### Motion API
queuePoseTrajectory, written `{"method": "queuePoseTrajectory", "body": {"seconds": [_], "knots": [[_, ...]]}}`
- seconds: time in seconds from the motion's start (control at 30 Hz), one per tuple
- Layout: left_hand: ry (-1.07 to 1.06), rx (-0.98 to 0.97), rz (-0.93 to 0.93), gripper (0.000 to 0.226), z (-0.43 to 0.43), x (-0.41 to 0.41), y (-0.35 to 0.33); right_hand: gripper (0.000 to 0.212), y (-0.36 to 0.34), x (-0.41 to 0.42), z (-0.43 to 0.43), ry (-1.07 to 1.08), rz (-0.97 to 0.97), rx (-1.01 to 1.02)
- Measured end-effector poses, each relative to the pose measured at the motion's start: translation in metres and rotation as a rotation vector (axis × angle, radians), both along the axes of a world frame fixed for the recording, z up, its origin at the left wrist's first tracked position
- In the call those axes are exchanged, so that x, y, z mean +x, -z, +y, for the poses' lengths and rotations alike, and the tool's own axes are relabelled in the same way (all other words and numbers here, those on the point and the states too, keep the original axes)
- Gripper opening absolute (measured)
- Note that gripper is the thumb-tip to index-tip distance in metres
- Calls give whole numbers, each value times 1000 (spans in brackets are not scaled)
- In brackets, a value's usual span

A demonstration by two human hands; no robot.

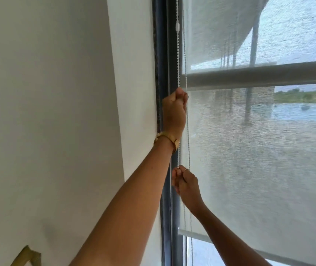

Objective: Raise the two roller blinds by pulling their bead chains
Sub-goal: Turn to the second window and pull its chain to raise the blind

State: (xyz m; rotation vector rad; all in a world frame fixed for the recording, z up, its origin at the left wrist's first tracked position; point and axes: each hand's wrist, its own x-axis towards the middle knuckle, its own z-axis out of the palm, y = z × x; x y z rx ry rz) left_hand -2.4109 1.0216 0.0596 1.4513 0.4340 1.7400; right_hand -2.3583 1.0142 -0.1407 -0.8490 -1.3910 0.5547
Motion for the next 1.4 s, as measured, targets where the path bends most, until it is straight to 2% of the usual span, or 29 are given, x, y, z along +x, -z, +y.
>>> {"method": "queuePoseTrajectory", "body": {"seconds": [0.07,0.13,0.23,0.3,0.5,0.63,0.73,0.8,0.93,1.07,1.2,1.23,1.3,1.4], "knots": [[-40,16,5,41,-2,-1,9,27,-11,7,-1,-95,116,-82],[-119,64,37,40,1,-5,23,26,-31,19,-1,-107,199,-72],[-263,93,106,39,9,-14,48,34,-75,34,-3,-132,179,-10],[-272,56,127,38,11,-19,66,37,-110,38,-5,-136,124,11],[-156,-107,162,40,3,-18,116,38,-203,20,-10,-248,18,24],[91,-265,122,42,-9,-13,143,30,-242,6,-11,-364,31,9],[138,-302,135,43,-15,-13,156,28,-263,1,-10,-308,95,0],[126,-309,165,42,-18,-15,160,31,-263,-5,-6,-173,124,19],[110,-339,215,37,-20,-16,172,40,-229,-19,5,151,89,279],[24,-342,392,40,-21,-17,202,39,-181,-26,13,194,105,326],[95,-345,630,33,-11,-32,215,37,-140,-22,23,177,91,338],[100,-347,631,29,-8,-35,210,37,-135,-22,24,181,87,330],[75,-312,544,39,-2,-37,193,38,-129,-17,26,235,76,313],[-64,-180,272,44,1,-34,145,33,-113,-6,28,298,88,319]]}}
